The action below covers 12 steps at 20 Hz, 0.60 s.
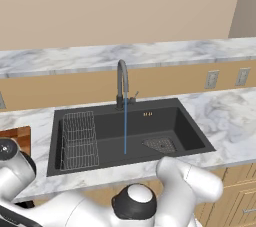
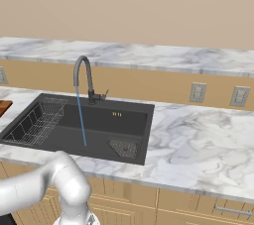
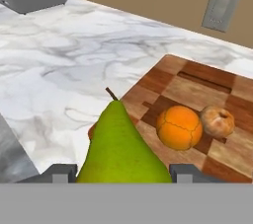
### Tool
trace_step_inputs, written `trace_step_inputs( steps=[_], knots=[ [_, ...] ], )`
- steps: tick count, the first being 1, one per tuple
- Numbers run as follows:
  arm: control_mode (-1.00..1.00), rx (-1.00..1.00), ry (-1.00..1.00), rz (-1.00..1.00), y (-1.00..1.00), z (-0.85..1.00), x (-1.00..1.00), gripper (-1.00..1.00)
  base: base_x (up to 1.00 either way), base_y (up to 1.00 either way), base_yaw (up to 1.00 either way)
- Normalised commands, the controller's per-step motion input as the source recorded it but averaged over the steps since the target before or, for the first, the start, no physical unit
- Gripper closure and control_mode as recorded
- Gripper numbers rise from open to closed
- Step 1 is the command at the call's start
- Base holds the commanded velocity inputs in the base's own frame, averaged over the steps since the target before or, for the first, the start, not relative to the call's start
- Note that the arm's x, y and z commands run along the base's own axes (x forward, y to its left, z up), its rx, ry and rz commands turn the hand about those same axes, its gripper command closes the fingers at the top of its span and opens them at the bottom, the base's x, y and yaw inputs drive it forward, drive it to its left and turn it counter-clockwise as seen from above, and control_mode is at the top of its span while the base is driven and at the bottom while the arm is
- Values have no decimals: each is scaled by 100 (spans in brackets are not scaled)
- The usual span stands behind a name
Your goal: Pick the orange, pear, tangerine from the sink and place them on the cutting board to airdry. Then turn off the sink faucet.
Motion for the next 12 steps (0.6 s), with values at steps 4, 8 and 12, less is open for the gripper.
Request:
trace_step_inputs(
  steps=[4, 8, 12],
  knots=[
    [-100, 0, 0, 0, 9, -24, 25, 100, 0, 0, 0],
    [-100, 0, 0, 0, 14, -23, 31, 100, 0, 0, 0],
    [-100, 0, 0, 0, 14, -20, 26, 100, 0, 0, 0]
  ],
)
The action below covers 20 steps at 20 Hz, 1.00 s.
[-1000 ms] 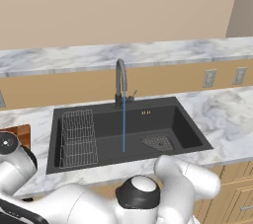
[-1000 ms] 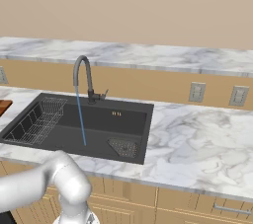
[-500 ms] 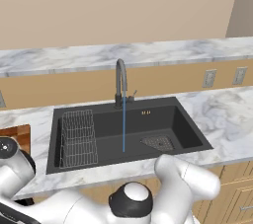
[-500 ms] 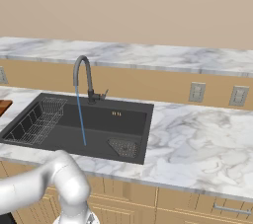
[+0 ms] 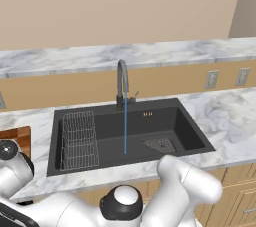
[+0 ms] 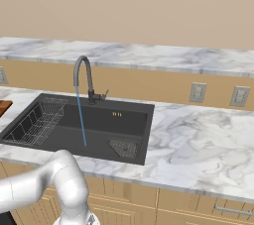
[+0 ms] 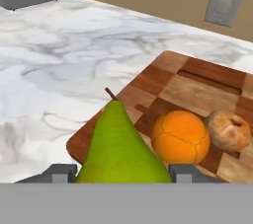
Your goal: Pick the orange, pear, tangerine from the sink and place them on the cutting board to airdry. Then turn off the sink faucet.
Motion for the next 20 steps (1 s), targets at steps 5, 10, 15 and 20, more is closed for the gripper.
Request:
trace_step_inputs(
  steps=[5, 10, 15, 20],
  knots=[
    [-100, 0, 0, 0, 22, -21, 26, 100, 0, 0, 0],
    [-100, -1, 0, 0, 25, -19, 22, 100, 0, 0, 0],
    [-100, -1, 0, 0, 25, -19, 21, 100, 0, 0, 0],
    [-100, -1, 0, 0, 25, -20, 17, 100, 0, 0, 0]
  ],
)
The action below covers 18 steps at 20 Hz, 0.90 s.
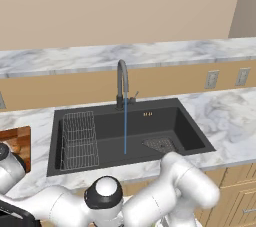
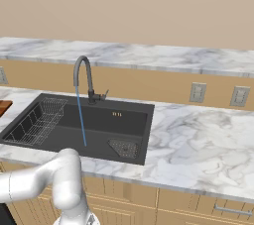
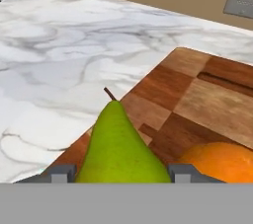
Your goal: Pick the orange, pear, tangerine from the sink and place them on the cutting board to airdry. Then turn off the sink faucet.
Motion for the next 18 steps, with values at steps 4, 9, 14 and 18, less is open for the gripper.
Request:
trace_step_inputs(
  steps=[4, 9, 14, 18],
  knots=[
    [-100, 0, 1, -1, 26, -19, 17, 100, 0, 0, 0],
    [-100, 0, 1, -1, 18, -15, 9, -100, 0, 0, 0],
    [-100, 0, 0, -1, 2, -4, 0, -100, 0, 0, 0],
    [-100, 0, 0, 0, -1, 0, -4, -100, 0, 0, 0]
  ],
)
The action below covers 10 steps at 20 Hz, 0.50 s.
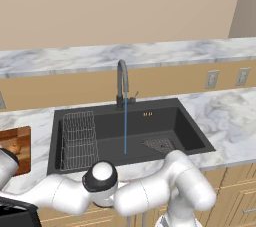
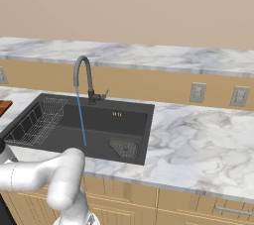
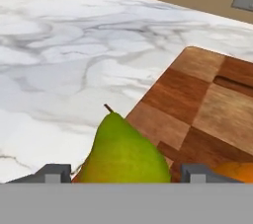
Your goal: Pick the orange, pear, tangerine from the sink and place them on the cutting board to airdry. Then turn off the sink faucet.
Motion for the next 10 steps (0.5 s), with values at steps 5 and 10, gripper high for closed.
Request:
trace_step_inputs(
  steps=[5, 10],
  knots=[
    [-100, 0, 0, 0, -19, 0, -16, -100, 0, 0, 0],
    [-100, 1, 0, 0, -37, 10, -22, -100, 0, 0, 0]
  ],
)
